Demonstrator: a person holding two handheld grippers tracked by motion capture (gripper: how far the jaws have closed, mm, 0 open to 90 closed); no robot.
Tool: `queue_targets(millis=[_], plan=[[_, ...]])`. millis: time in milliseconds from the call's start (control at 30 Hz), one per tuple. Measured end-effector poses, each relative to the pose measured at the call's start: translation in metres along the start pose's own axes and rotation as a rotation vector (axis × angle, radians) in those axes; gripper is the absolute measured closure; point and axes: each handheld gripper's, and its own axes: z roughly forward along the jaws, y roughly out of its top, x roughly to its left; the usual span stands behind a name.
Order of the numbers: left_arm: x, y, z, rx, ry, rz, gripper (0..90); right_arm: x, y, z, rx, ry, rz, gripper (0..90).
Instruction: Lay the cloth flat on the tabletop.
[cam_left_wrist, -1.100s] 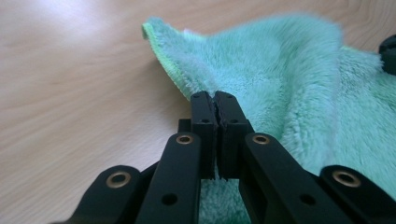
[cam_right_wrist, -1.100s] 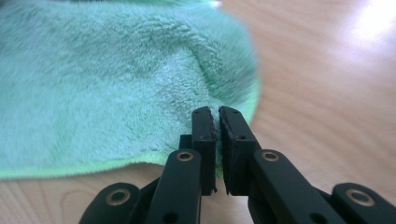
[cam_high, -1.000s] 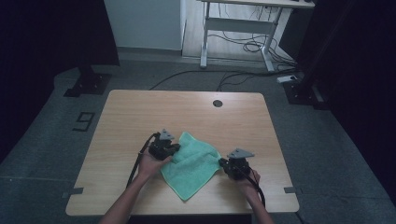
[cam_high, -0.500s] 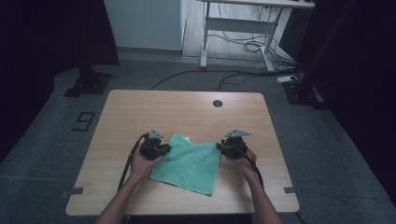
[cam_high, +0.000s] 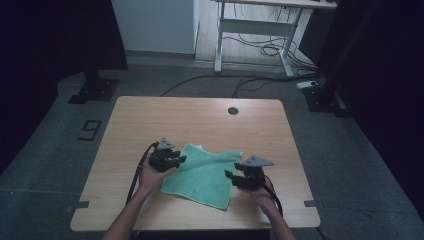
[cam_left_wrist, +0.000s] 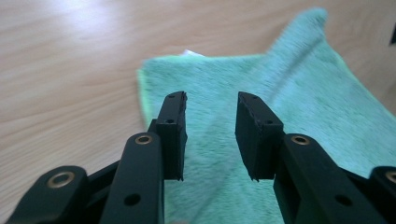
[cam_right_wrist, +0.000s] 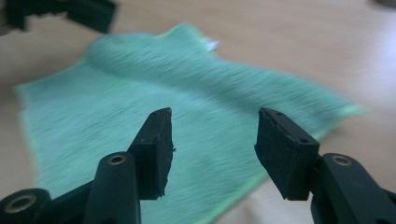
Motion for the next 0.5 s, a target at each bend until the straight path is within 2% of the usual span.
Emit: queue_targets(millis=[67,167,200,233,333,400,500], plan=[[-0.001,0.001,0.003,0.016,-0.005,0.005,61.9,0.009,-0.005,0.006,0.023,0.012,-0.007,45.1],[0.0,-0.003,0.02,0.077,-0.006,-0.006,60.8,0.02,-0.01,0.014,0.062,0.033,-0.019,44.0],[0.0,-0.003,0.02,0.077,-0.006,-0.006,60.5,0.02,-0.01,0.014,0.062,0.033,-0.019,44.0],[0.003,-0.005,0.026,0.097,-0.004,-0.019,60.4,0.026,-0.013,0.02,0.093,0.025,-0.047,43.1],[0.005,-0.01,0.033,0.122,-0.001,-0.031,60.2,0.028,-0.017,0.026,0.125,0.007,-0.057,42.6],[0.004,-0.012,0.032,0.121,0.006,-0.042,60.6,0.027,-0.019,0.03,0.134,-0.008,-0.07,42.5],[0.001,-0.014,0.031,0.125,0.029,-0.032,61.0,0.021,-0.02,0.034,0.154,-0.03,-0.081,42.8]])
